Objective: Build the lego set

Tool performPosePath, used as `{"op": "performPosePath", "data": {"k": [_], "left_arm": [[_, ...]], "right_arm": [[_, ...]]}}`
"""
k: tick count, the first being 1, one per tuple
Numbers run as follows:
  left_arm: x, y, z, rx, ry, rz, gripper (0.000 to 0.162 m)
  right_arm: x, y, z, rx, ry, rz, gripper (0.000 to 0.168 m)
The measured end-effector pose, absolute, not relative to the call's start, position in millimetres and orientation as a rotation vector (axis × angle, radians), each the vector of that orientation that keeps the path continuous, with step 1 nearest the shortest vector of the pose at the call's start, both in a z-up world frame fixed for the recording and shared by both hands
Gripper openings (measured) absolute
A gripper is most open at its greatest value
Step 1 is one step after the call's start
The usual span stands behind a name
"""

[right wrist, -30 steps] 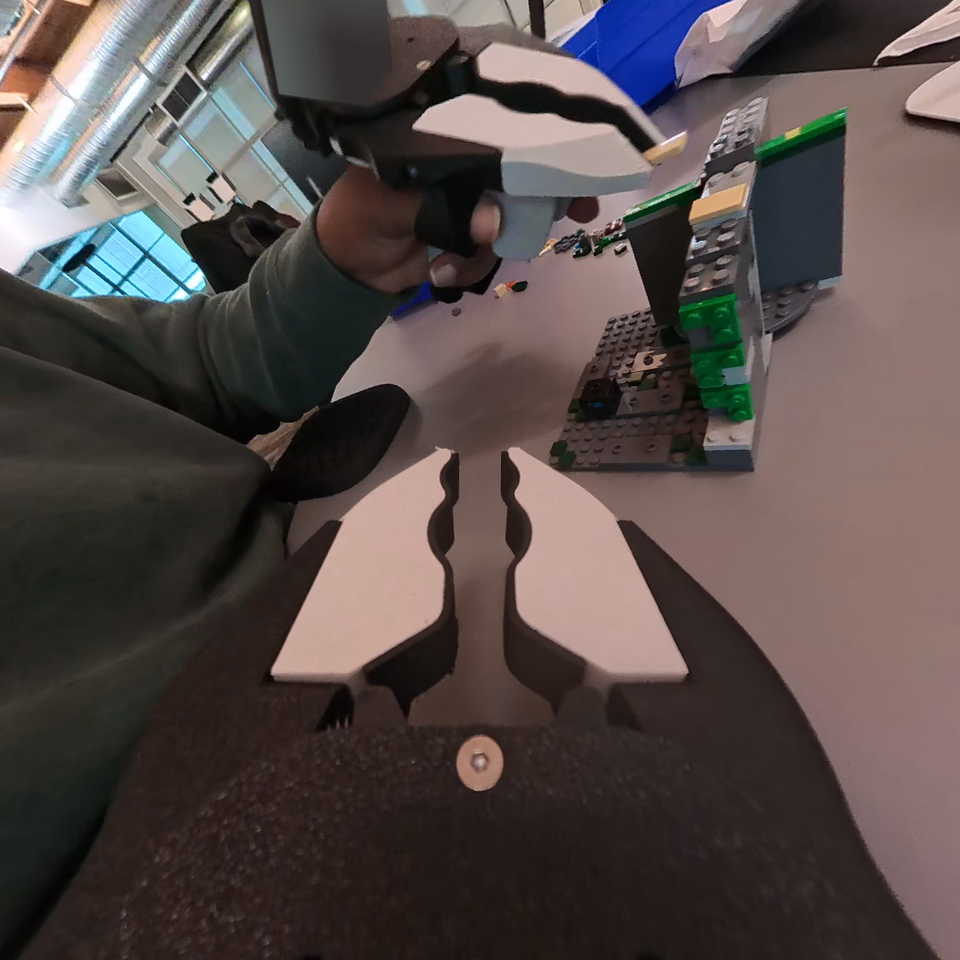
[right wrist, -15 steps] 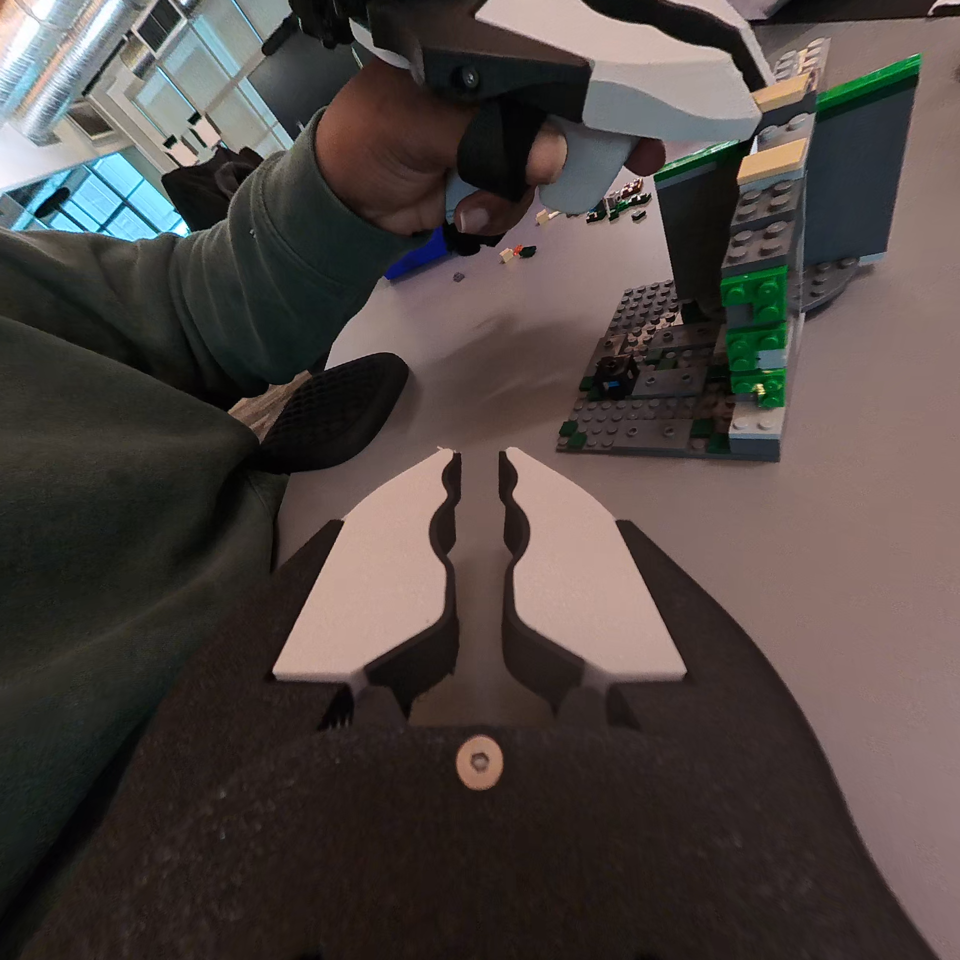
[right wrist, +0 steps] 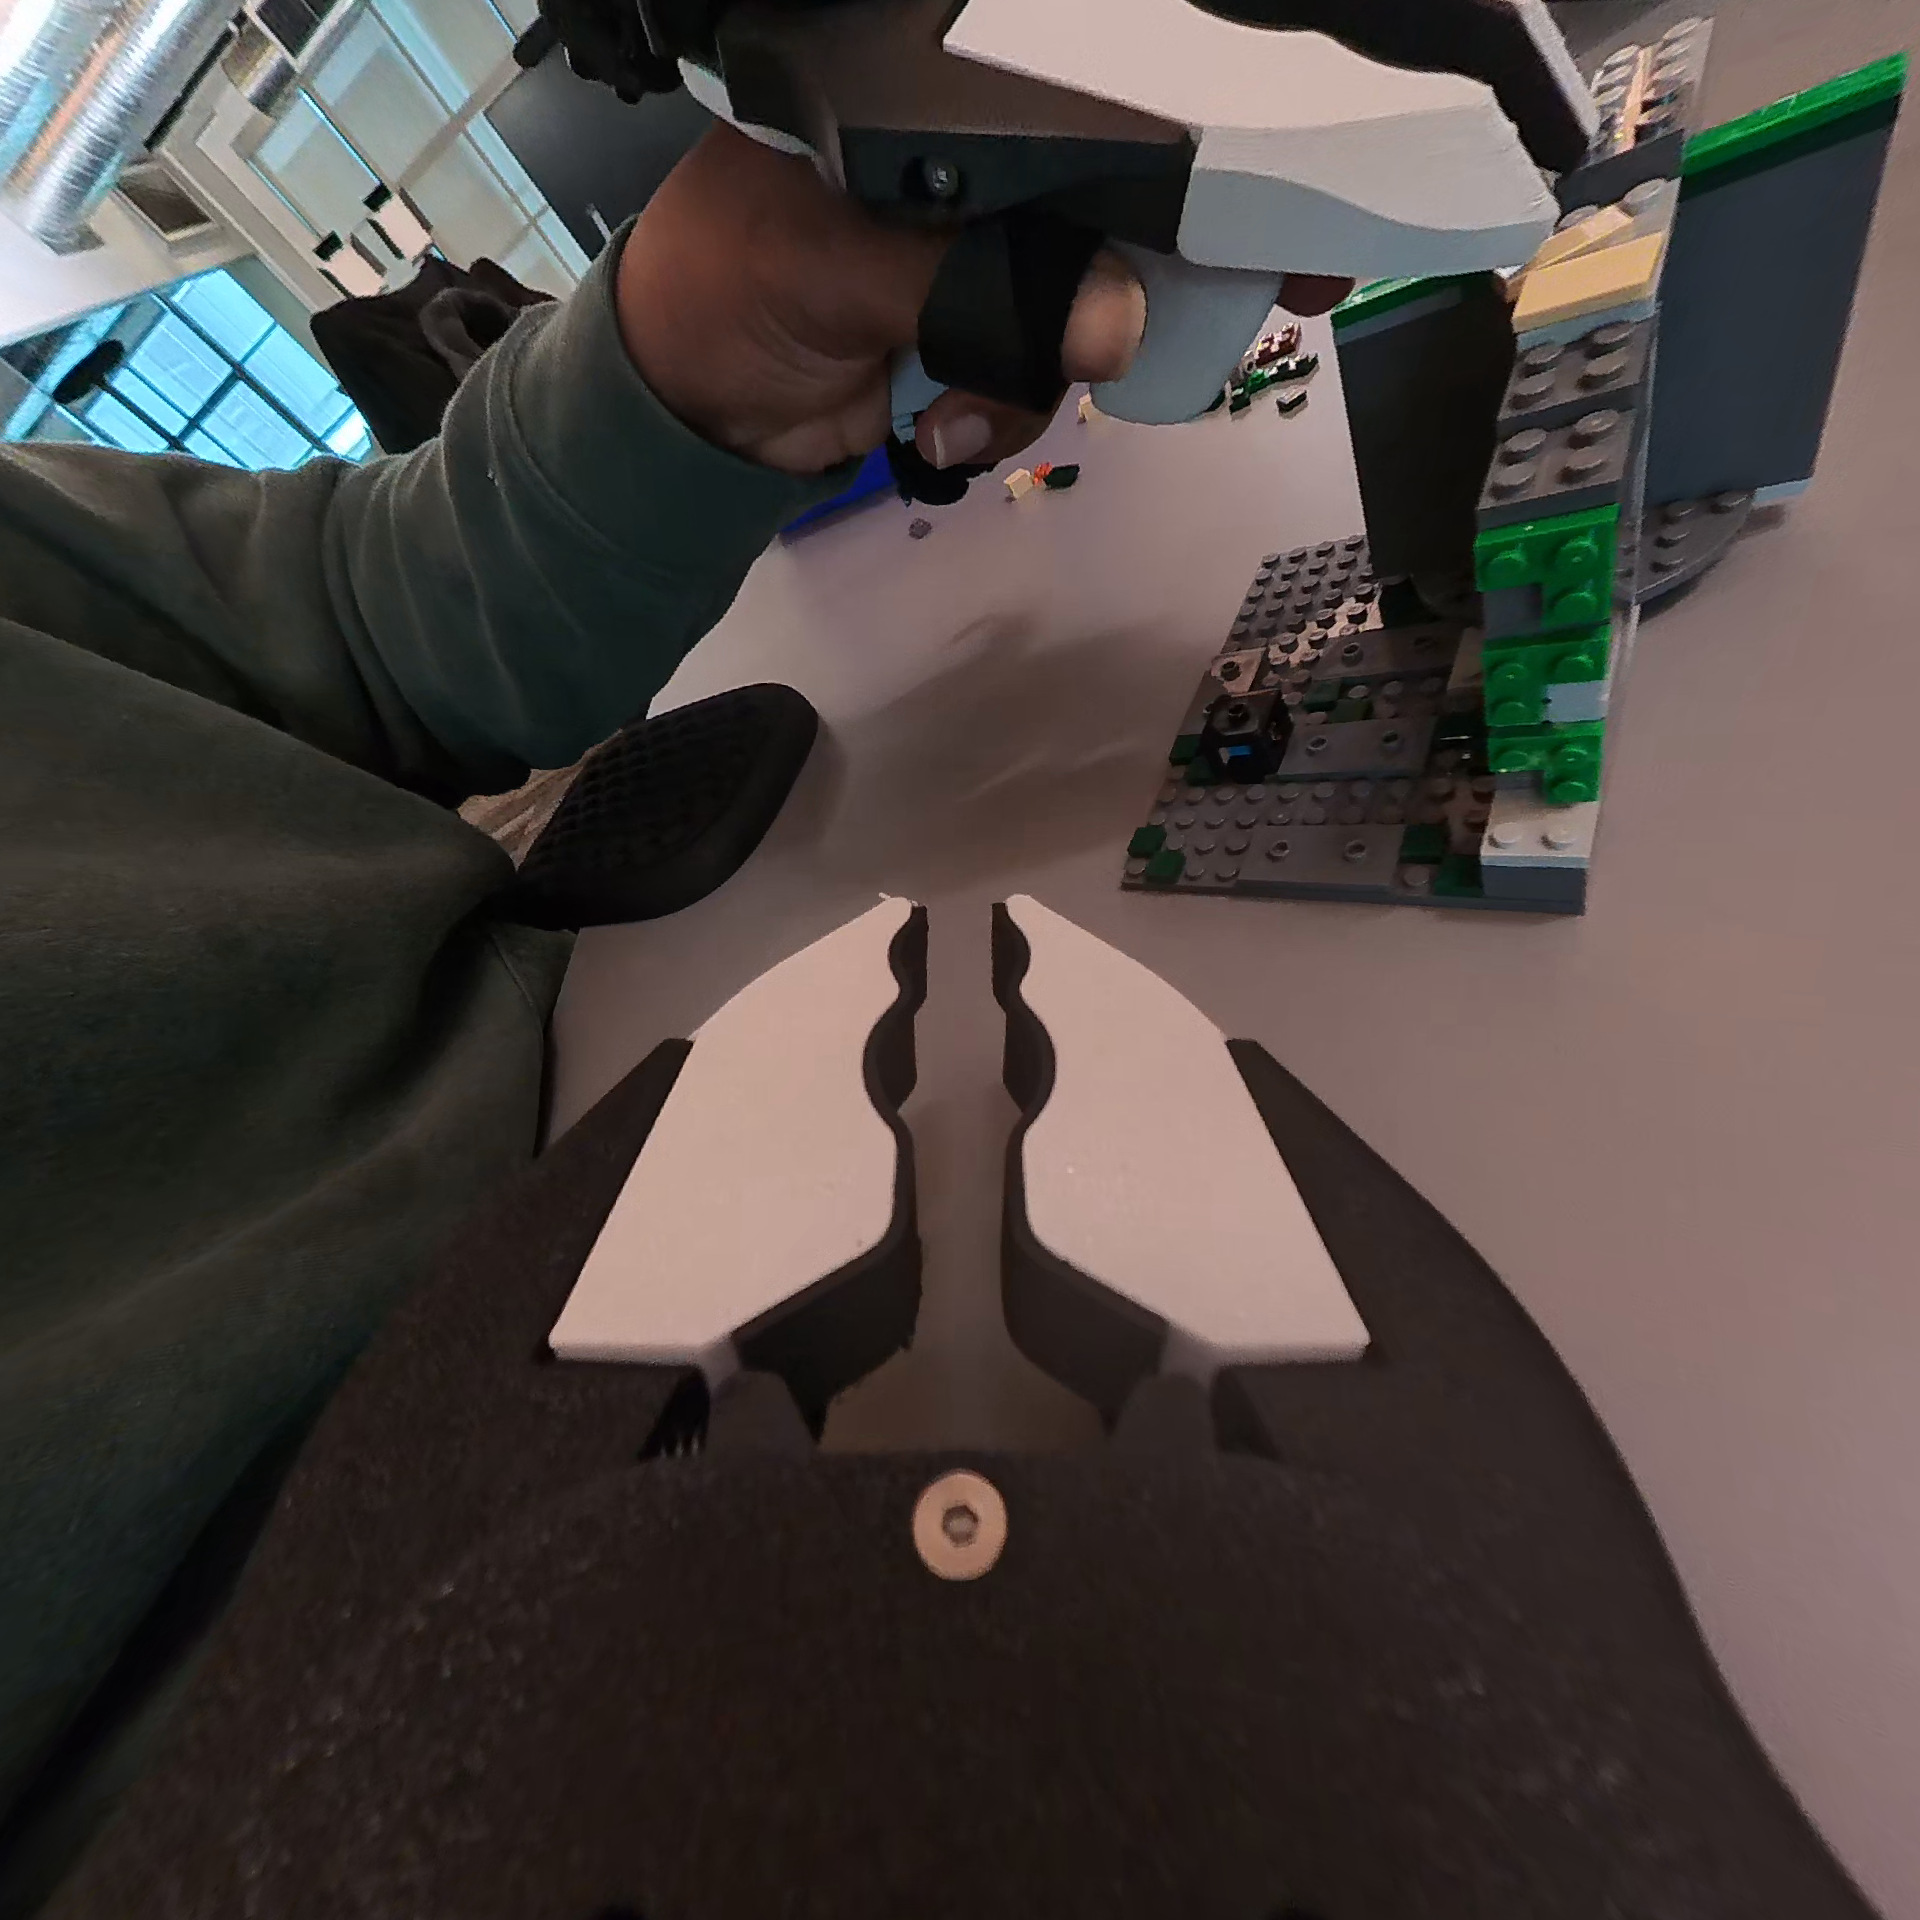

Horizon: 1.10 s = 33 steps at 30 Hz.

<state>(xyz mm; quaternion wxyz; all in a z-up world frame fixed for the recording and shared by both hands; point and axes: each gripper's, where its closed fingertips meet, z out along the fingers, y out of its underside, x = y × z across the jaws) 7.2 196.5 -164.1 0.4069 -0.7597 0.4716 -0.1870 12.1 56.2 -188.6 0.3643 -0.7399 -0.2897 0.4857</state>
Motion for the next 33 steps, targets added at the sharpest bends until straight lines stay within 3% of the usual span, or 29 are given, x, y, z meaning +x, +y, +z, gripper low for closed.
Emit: {"op": "performPosePath", "data": {"k": [8, 16, 24, 33], "left_arm": [[6, 190, -148, -1.758, 1.325, -0.405, 0.016], [2, 175, -160, -1.405, 2.017, -0.234, 0.028], [7, 182, -156, -1.252, 2.455, -0.228, 0.026], [7, 187, -168, -1.335, 2.601, -0.210, 0.020]], "right_arm": [[11, 54, -189, -1.905, -0.760, 1.255, 0.011], [6, 46, -192, -1.906, -0.817, 1.275, 0.011], [1, 39, -197, -1.914, -0.890, 1.261, 0.010], [1, 40, -195, -1.899, -0.885, 1.249, 0.010]]}}
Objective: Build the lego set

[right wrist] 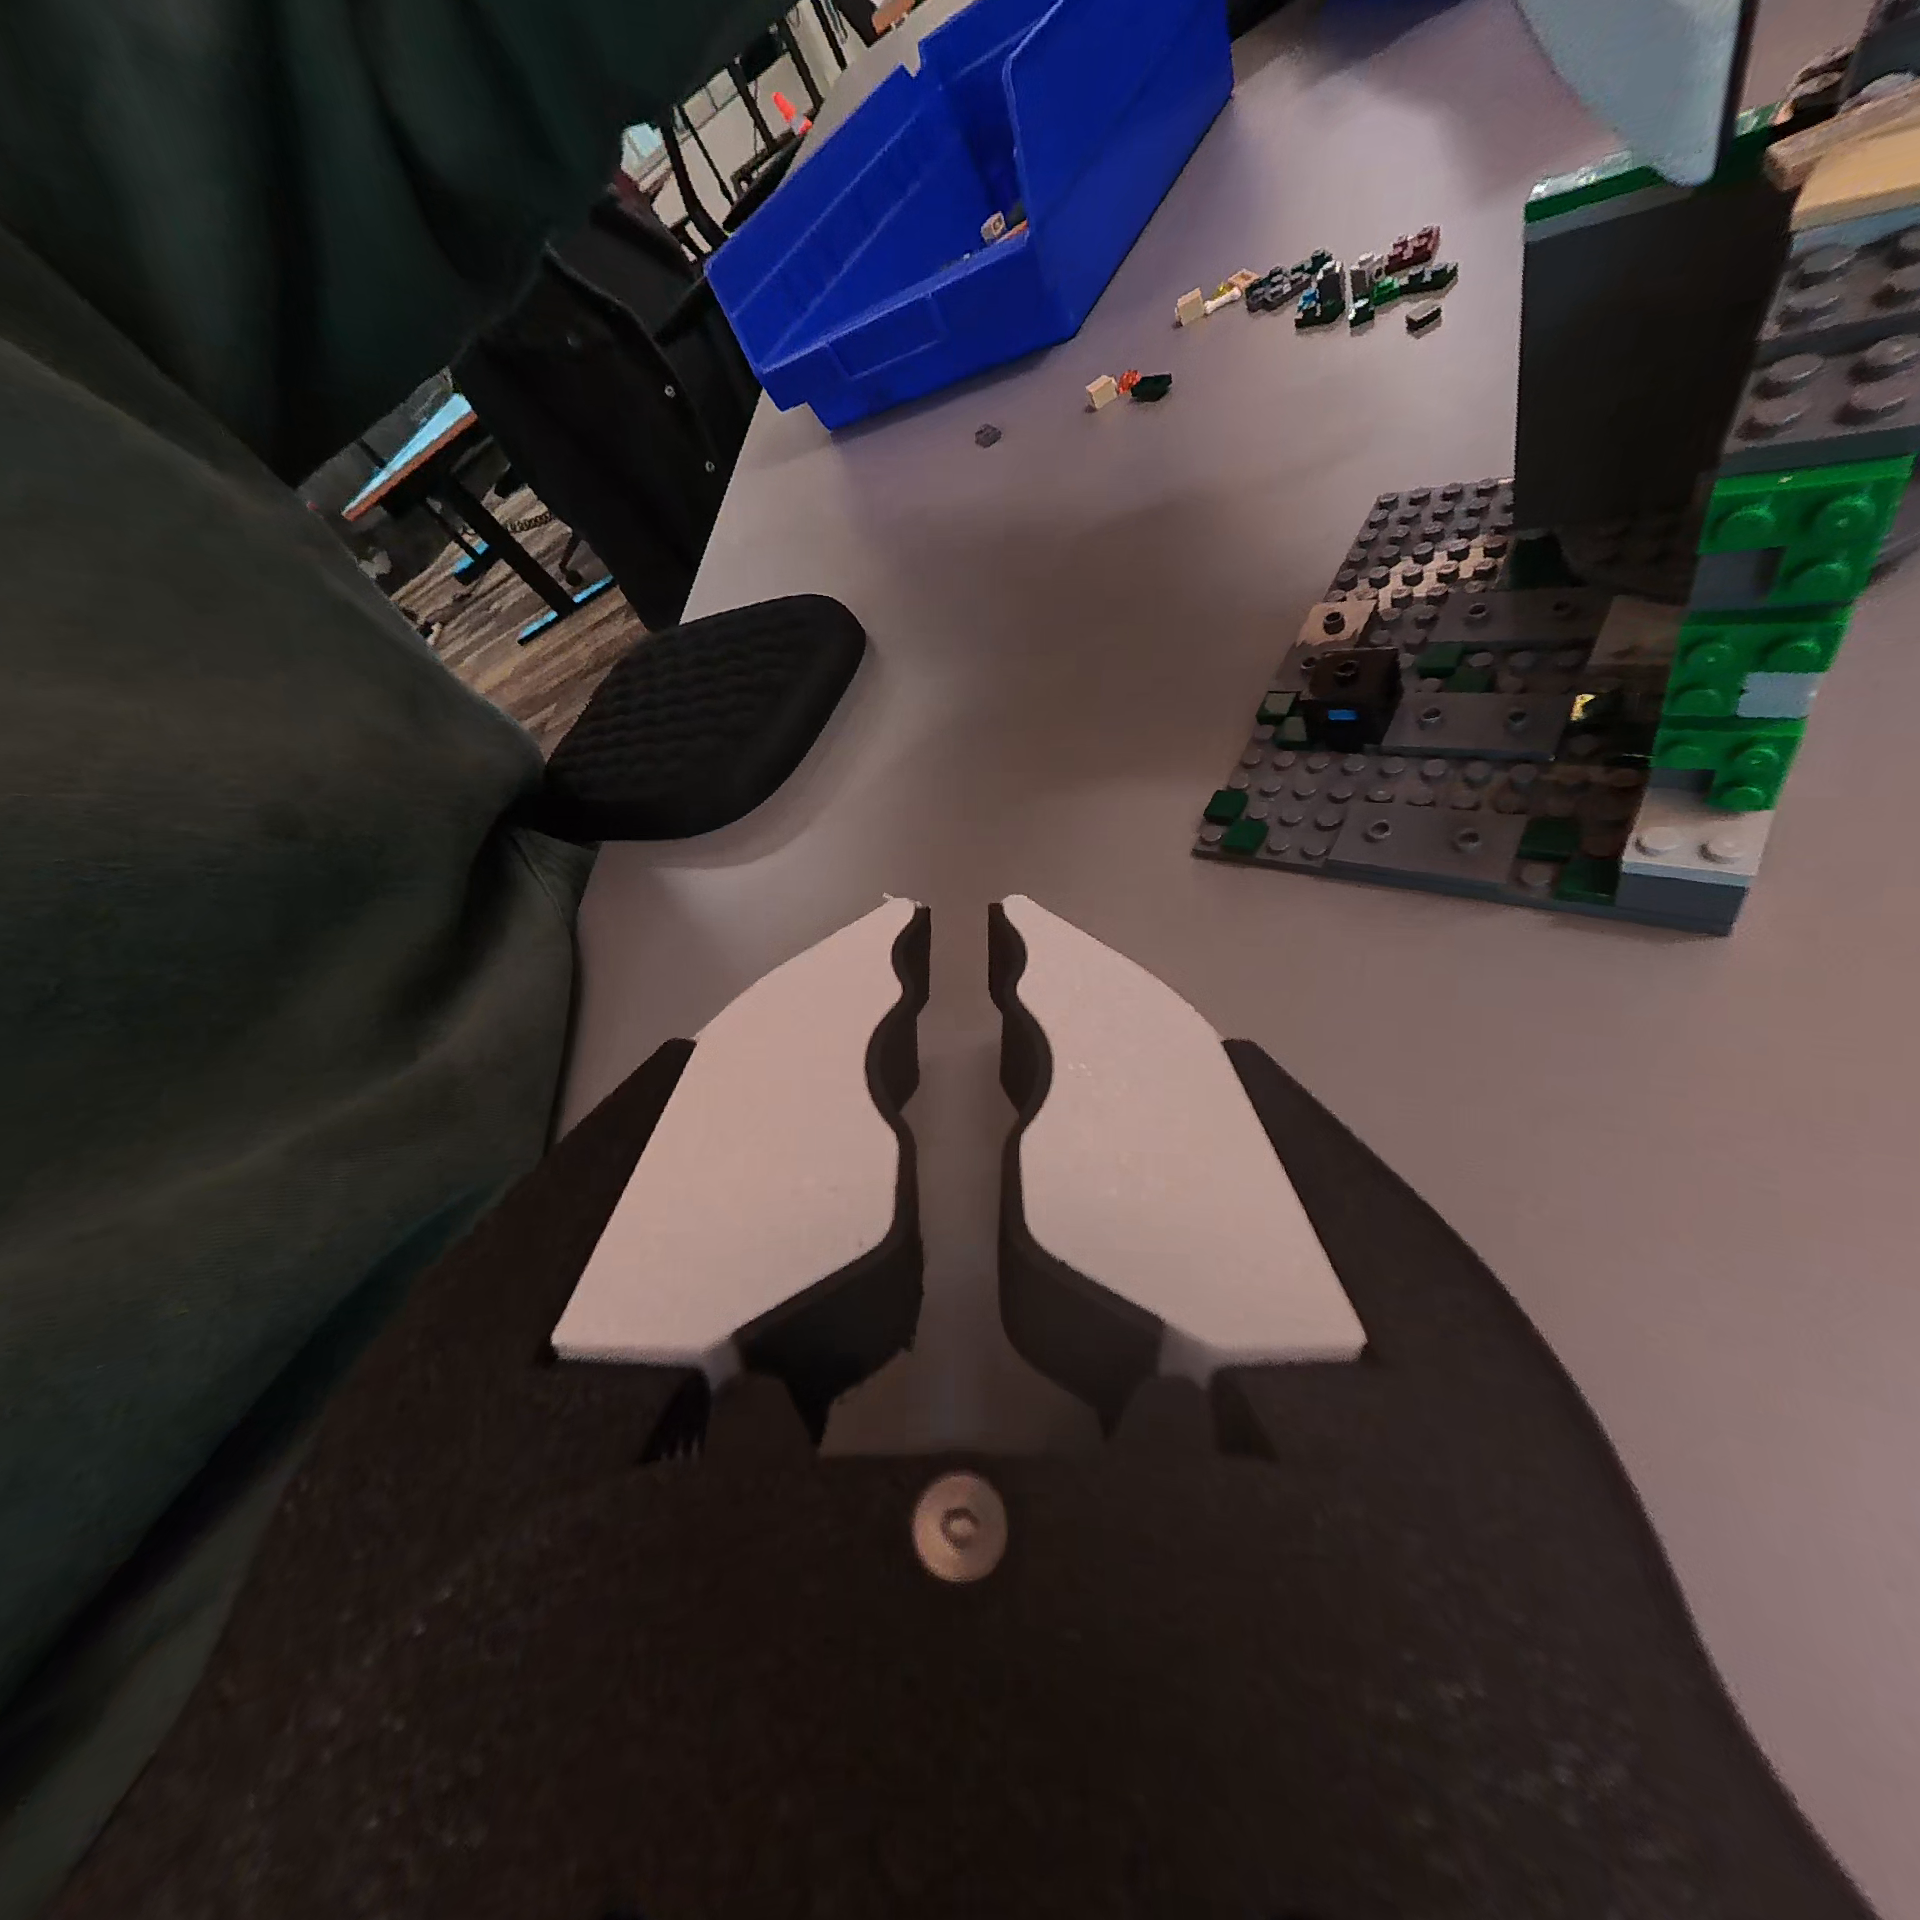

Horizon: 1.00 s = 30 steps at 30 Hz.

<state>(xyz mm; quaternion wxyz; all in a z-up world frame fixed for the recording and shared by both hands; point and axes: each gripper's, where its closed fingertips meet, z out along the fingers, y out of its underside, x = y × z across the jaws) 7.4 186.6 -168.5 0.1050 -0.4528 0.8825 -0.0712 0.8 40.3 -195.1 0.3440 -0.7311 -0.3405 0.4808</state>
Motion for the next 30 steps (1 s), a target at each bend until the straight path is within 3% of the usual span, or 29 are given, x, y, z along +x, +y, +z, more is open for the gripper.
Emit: {"op": "performPosePath", "data": {"k": [30], "left_arm": [[7, 192, -173, -1.254, 2.643, -0.133, 0.015]], "right_arm": [[98, 114, -176, -1.849, -0.411, 0.277, 0.000]]}}
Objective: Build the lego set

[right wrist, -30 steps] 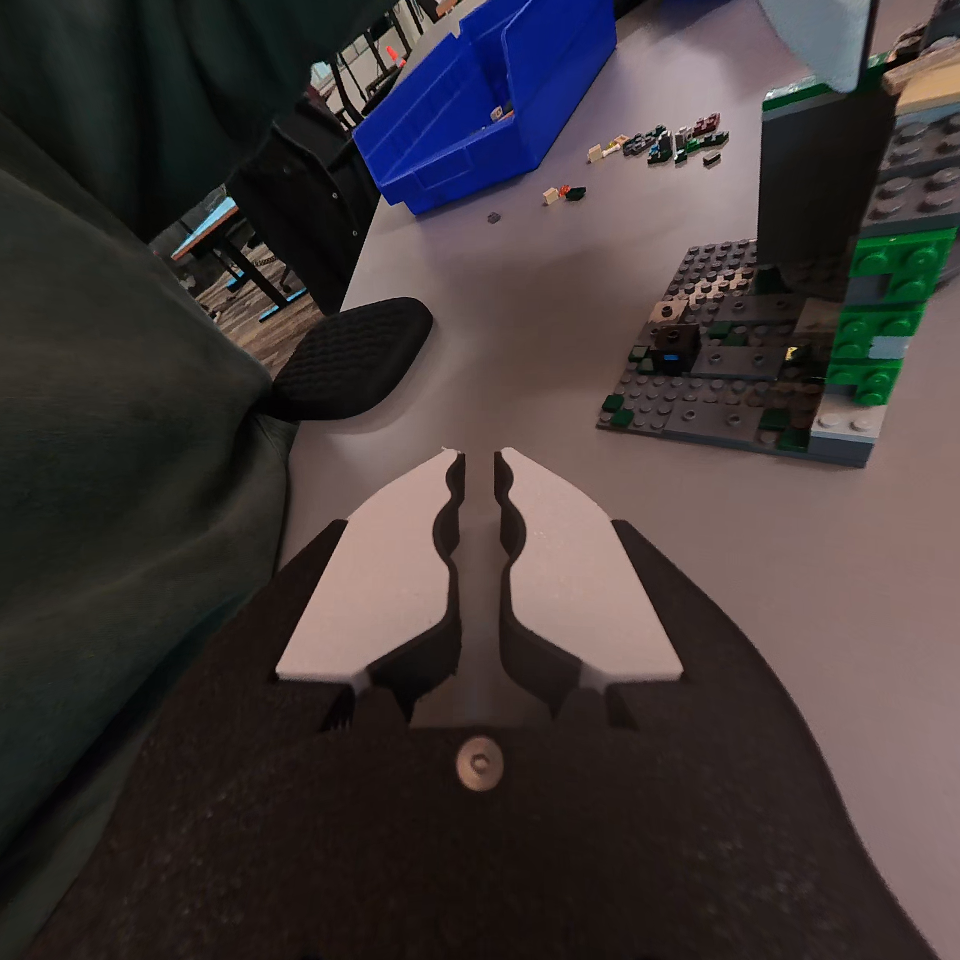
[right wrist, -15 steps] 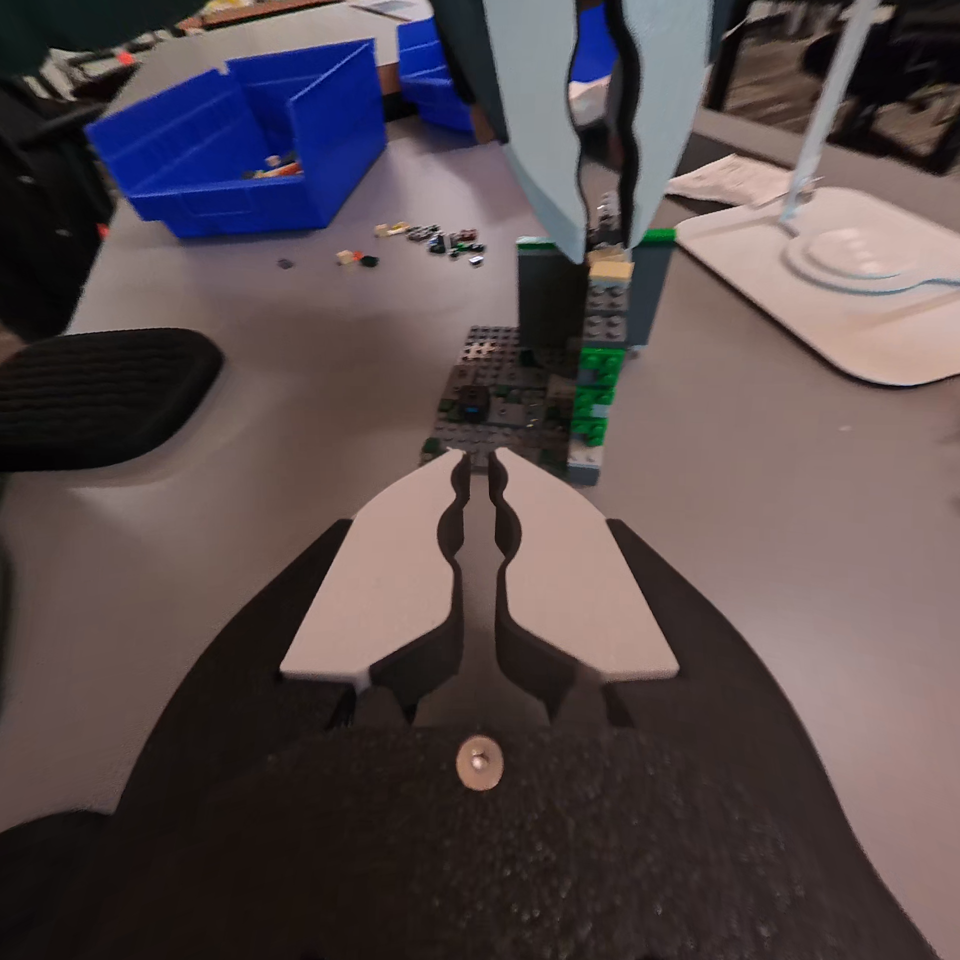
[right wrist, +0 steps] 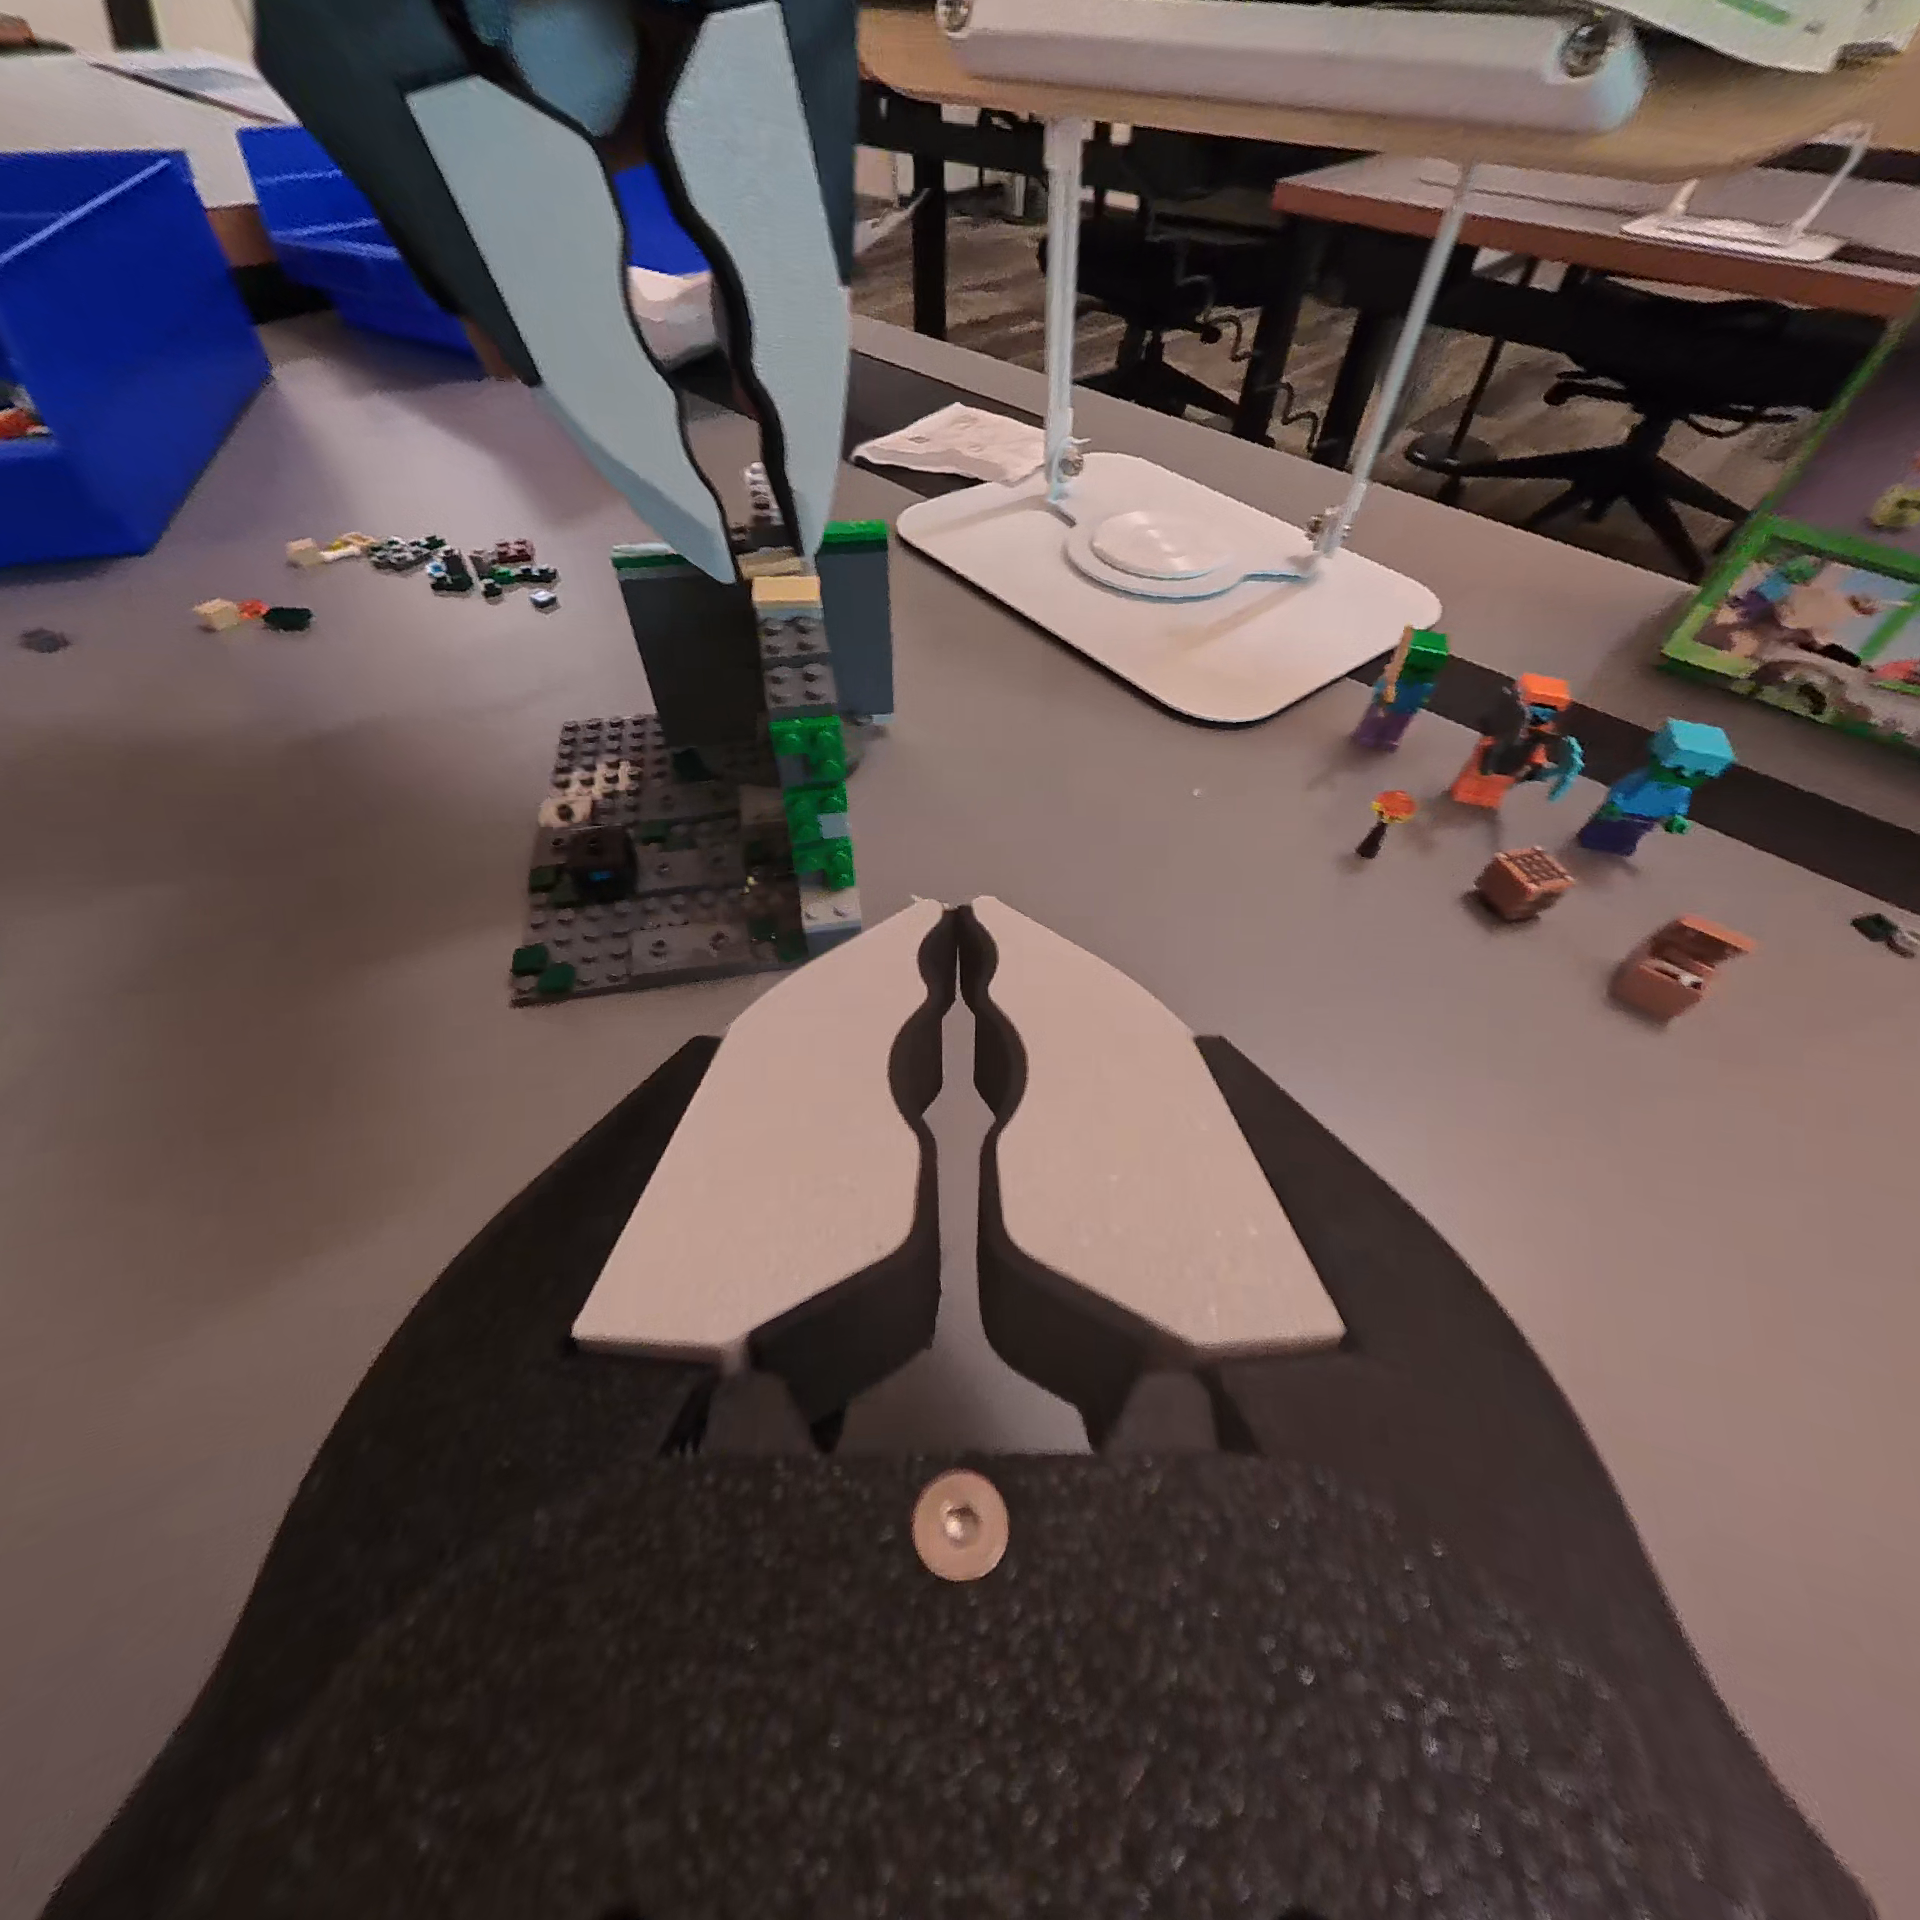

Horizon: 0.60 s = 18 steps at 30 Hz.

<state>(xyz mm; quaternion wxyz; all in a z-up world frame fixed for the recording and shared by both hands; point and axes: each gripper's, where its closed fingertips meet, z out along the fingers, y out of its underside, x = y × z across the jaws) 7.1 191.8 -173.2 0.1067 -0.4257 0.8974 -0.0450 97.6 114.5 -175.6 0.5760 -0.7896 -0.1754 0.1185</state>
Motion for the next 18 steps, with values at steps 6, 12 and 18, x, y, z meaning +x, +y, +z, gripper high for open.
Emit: {"op": "performPosePath", "data": {"k": [6, 12, 18], "left_arm": [[6, 192, -168, -1.164, 2.672, -0.128, 0.015], [6, 195, -166, -1.072, 2.724, -0.098, 0.015], [5, 196, -170, -1.019, 2.778, -0.093, 0.015]], "right_arm": [[110, 113, -183, -1.866, -0.387, 0.272, 0.000], [114, 114, -184, -1.874, -0.355, 0.282, 0.000], [129, 118, -181, -1.872, -0.265, 0.236, 0.000]]}}
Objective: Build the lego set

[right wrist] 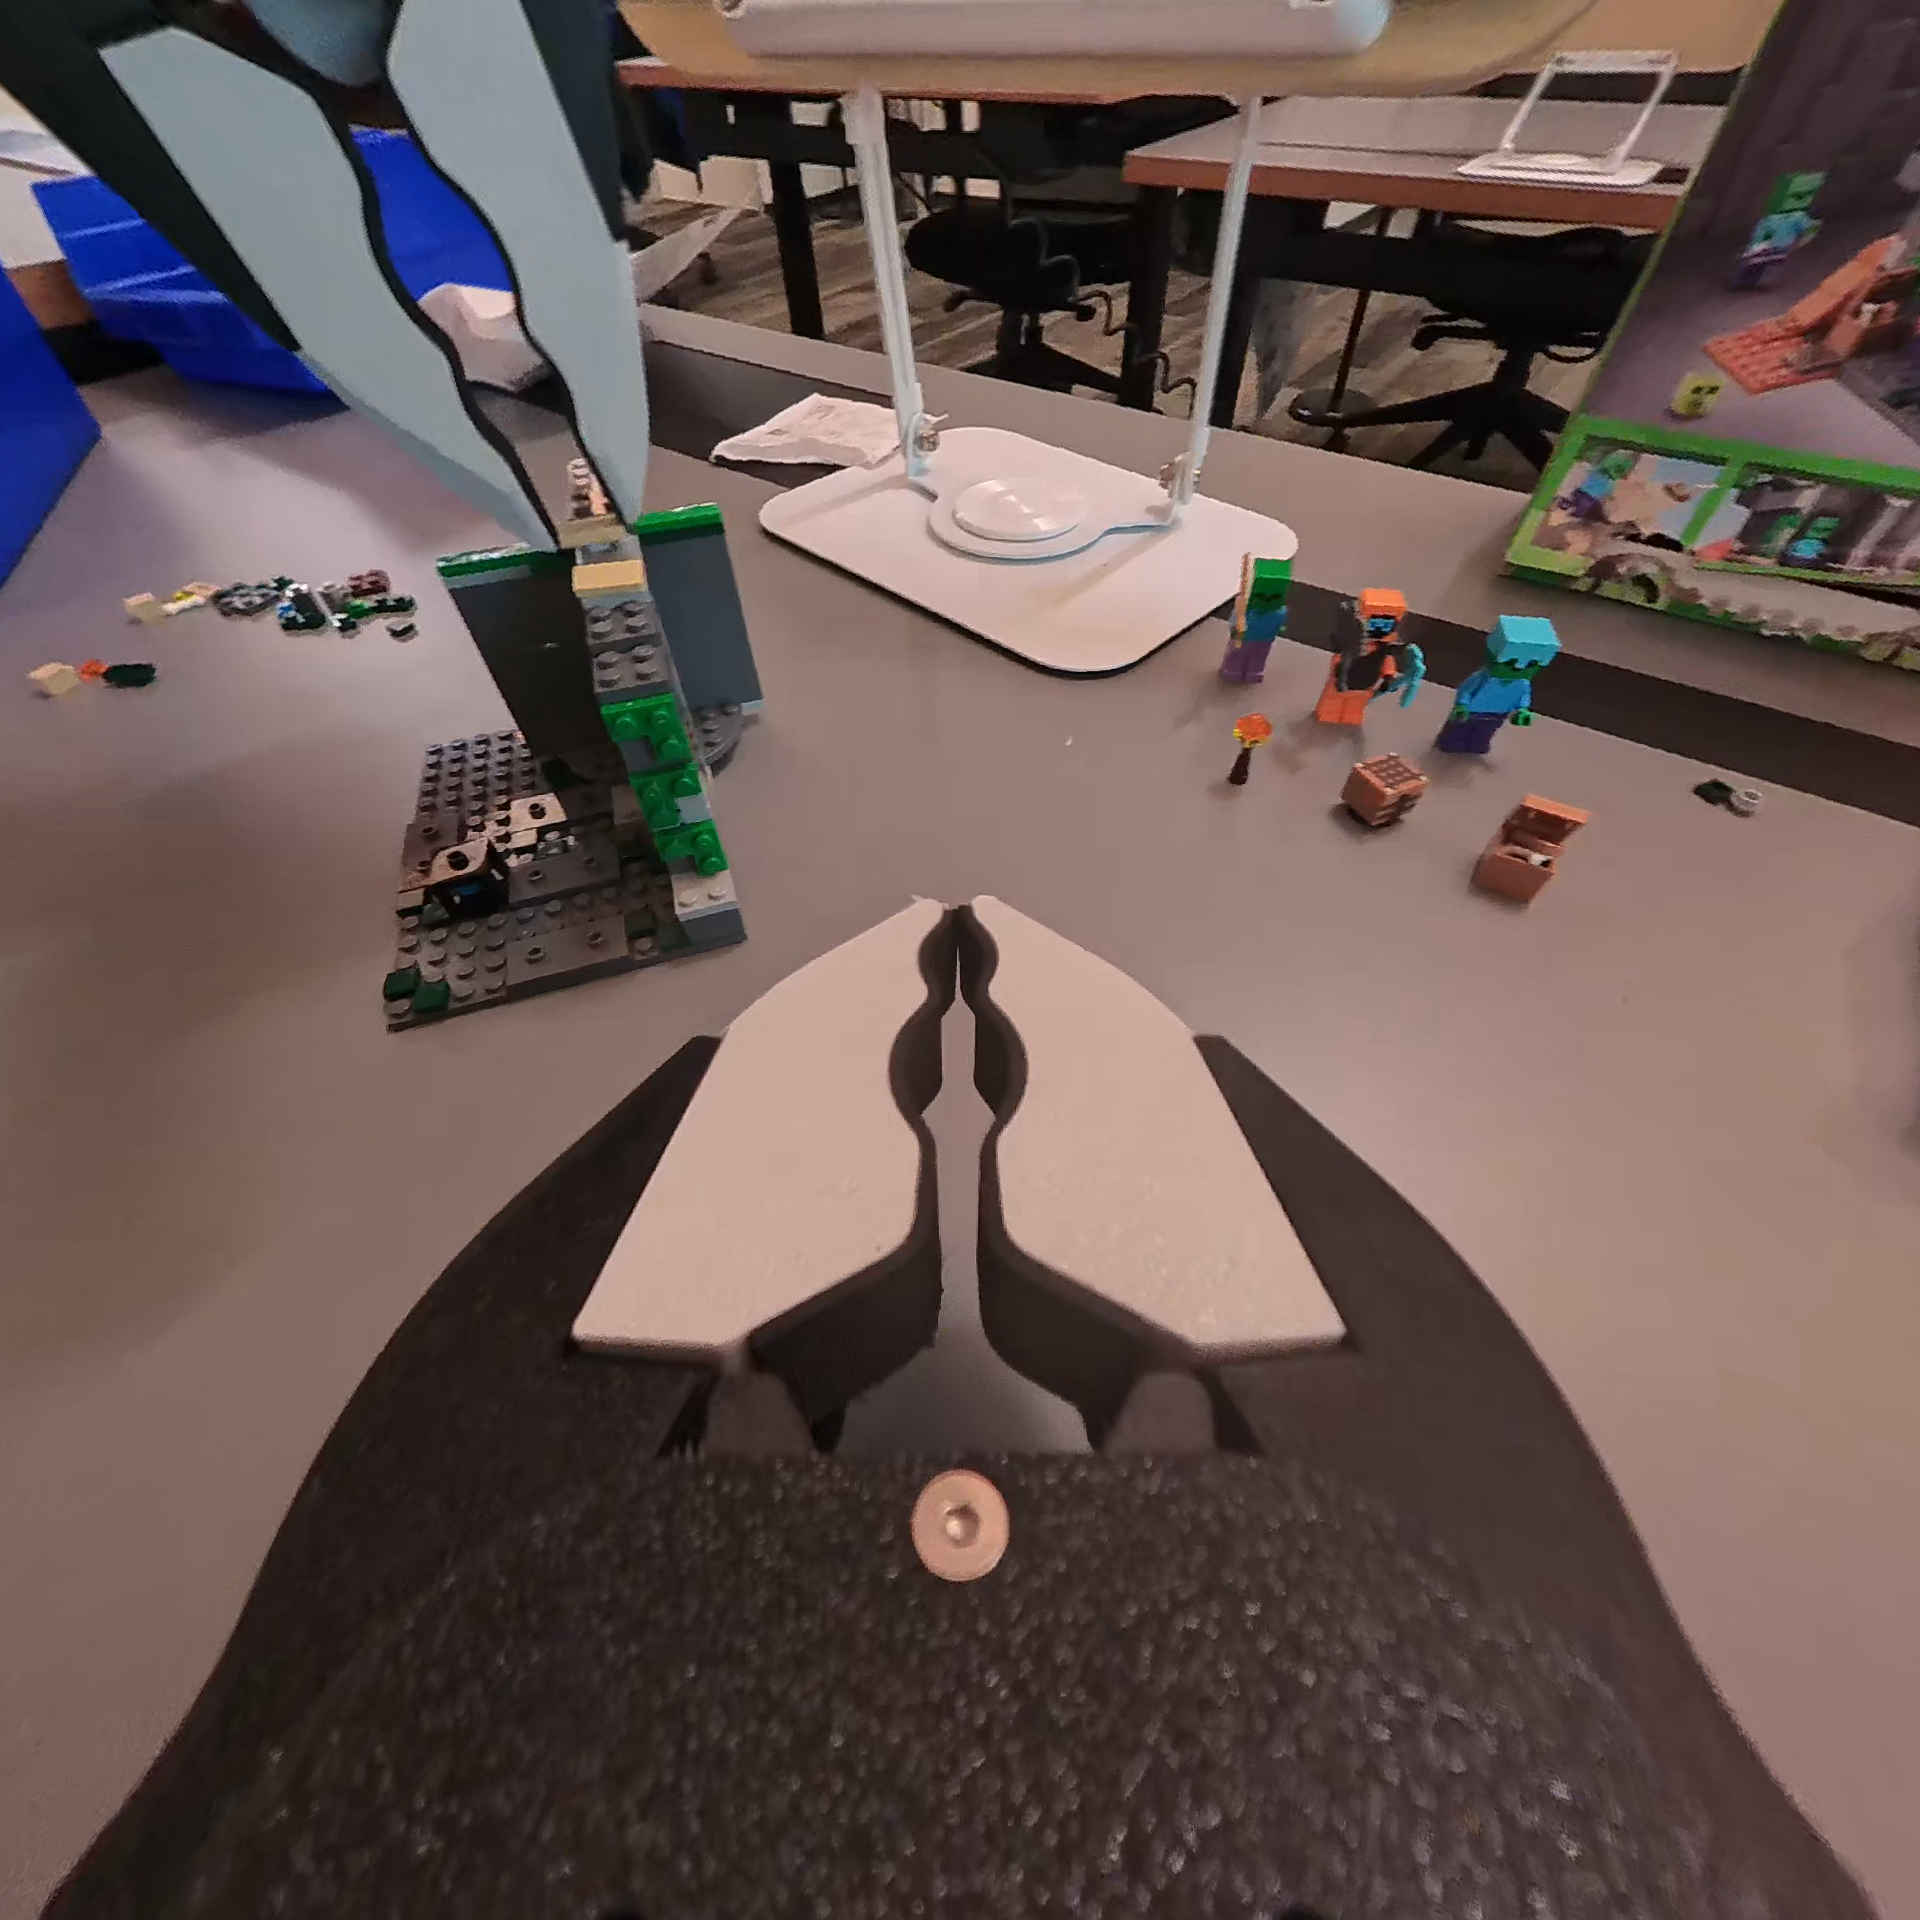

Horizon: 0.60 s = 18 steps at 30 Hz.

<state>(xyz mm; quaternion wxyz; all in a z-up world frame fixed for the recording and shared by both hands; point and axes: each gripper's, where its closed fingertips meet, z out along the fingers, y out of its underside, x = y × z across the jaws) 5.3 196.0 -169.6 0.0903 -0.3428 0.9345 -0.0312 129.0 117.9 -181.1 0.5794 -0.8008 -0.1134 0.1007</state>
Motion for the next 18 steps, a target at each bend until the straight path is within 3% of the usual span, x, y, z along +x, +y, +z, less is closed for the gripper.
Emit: {"op": "performPosePath", "data": {"k": [18], "left_arm": [[0.3, 202.6, -176.0, -0.971, 2.829, -0.027, 0.017]], "right_arm": [[123.9, 116.9, -182.0, -1.867, -0.292, 0.258, 0.000]]}}
